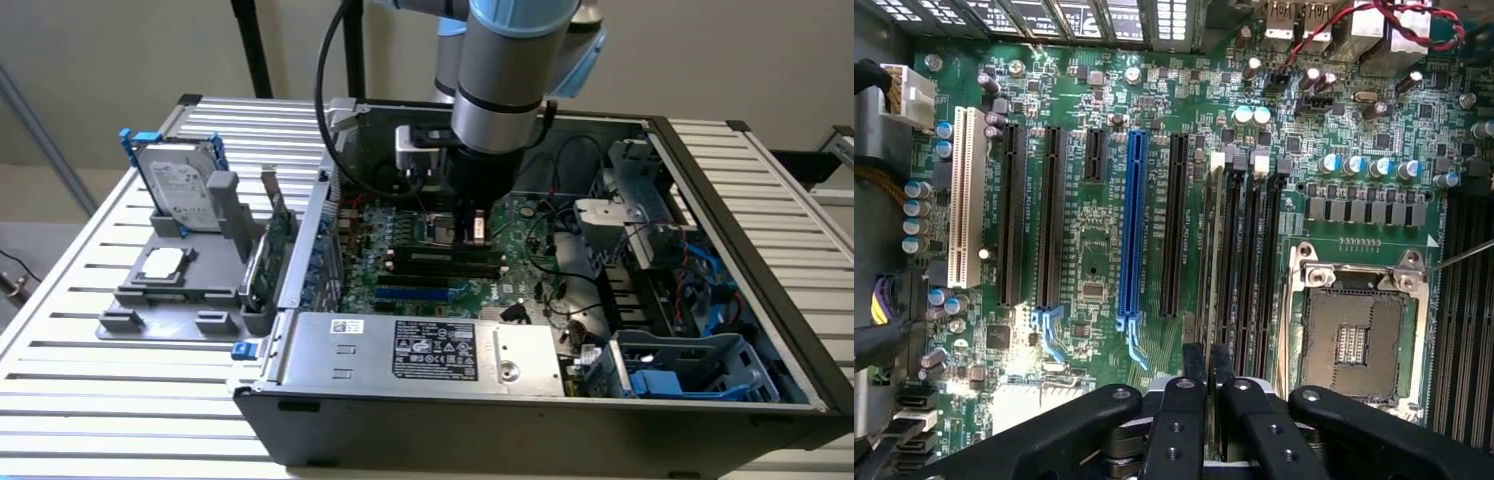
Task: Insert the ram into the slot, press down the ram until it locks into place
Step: 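Insert the ram into the slot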
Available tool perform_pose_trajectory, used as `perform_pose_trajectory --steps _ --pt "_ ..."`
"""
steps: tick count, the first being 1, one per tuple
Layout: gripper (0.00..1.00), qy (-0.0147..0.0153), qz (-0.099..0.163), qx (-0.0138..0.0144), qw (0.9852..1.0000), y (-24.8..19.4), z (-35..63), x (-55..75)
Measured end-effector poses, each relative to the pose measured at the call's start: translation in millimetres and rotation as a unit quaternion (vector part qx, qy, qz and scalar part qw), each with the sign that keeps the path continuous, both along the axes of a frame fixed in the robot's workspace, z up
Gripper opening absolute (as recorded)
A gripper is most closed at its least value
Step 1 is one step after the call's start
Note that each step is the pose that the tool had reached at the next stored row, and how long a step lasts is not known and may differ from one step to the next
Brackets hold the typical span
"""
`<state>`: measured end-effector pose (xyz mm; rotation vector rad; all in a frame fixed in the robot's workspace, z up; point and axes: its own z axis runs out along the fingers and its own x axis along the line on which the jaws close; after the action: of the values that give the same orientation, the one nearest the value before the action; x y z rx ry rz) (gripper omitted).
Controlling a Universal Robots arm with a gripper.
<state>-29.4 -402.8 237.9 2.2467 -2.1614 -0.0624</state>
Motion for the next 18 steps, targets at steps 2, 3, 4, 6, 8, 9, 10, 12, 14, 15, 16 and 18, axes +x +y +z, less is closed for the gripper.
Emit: perform_pose_trajectory --steps 2,3,4,6,8,9,10,12,14,15,16,18 --pt "0.13 -0.0012 0.001 -0.0001 1.0 0.0 -0.6 -0.8" --pt "0.13 -0.0026 0.001 -0.0003 1.0 0.0 -0.9 -1.4" --pt "0.13 -0.0049 0.001 -0.0005 1.0 0.0 -1.4 -1.7" --pt "0.13 -0.0095 0.001 -0.0009 1.0 0.1 -2.4 -1.8" --pt "0.13 -0.0118 0.001 -0.0011 0.9999 0.0 -3.0 -1.8" --pt "0.13 -0.0118 0.002 -0.0011 0.9999 0.1 -3.0 -1.9" --pt "0.13 -0.0119 0.001 -0.0011 0.9999 0.1 -3.1 -2.1" --pt "0.13 -0.012 0.001 -0.0009 0.9999 0.4 -3.3 -2.7" --pt "0.13 -0.012 0.001 -0.0009 0.9999 0.9 -3.6 -3.7" --pt "0.13 -0.0119 0.001 -0.001 0.9999 1.0 -3.7 -3.8" --pt "0.13 -0.0119 0.001 -0.001 0.9999 1.1 -4.2 -3.7" --pt "0.13 -0.012 0.0 -0.001 0.9999 1.3 -5.0 -3.8"
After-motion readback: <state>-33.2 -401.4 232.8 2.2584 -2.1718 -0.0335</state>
